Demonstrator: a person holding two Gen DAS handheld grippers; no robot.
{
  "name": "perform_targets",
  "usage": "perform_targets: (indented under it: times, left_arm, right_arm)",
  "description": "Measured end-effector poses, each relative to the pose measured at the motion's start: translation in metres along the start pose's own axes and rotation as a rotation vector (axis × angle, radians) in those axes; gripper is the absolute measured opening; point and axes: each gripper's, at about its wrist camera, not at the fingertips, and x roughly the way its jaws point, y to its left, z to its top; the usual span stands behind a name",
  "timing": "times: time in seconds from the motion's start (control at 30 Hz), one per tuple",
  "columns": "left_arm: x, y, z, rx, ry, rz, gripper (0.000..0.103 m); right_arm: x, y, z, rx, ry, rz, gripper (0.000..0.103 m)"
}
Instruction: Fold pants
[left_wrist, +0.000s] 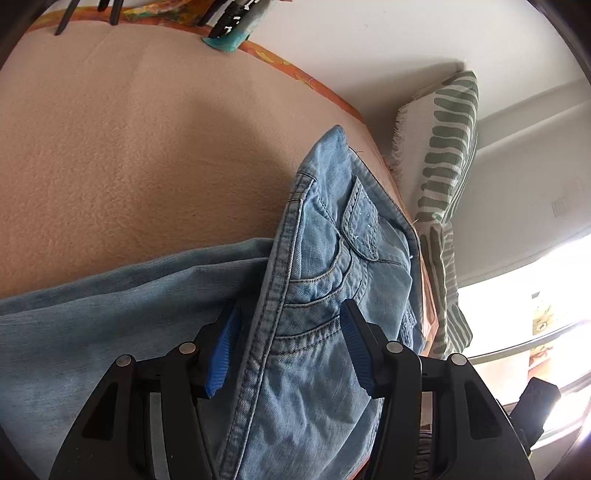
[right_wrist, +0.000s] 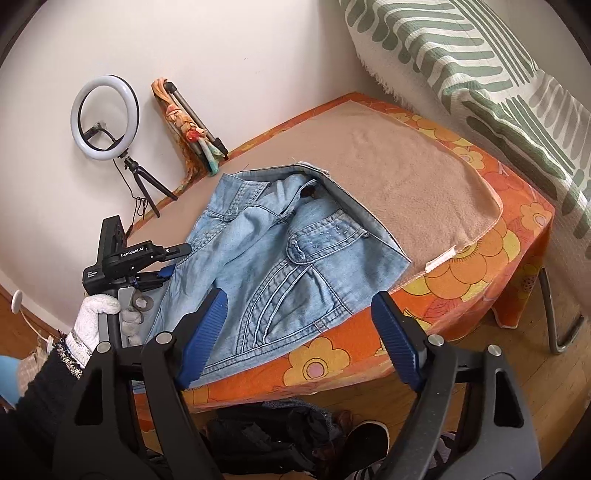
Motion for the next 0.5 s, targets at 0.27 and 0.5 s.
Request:
perform_targets:
  times: [0.27,0.5]
  left_arm:
    - [0.002,-0.04,-0.005,0.182,-0.035,-0.032,0.023]
    - [-0.009,-0.097,-0.033,0.418,-0.058,-0.078,0.017]
  right_arm:
    - [0.015,-0.025,0.01,0.076,0.038,0.025,0.054]
    - [0.038,-0.031,0.045,0.086,0.067,0.091,0.053]
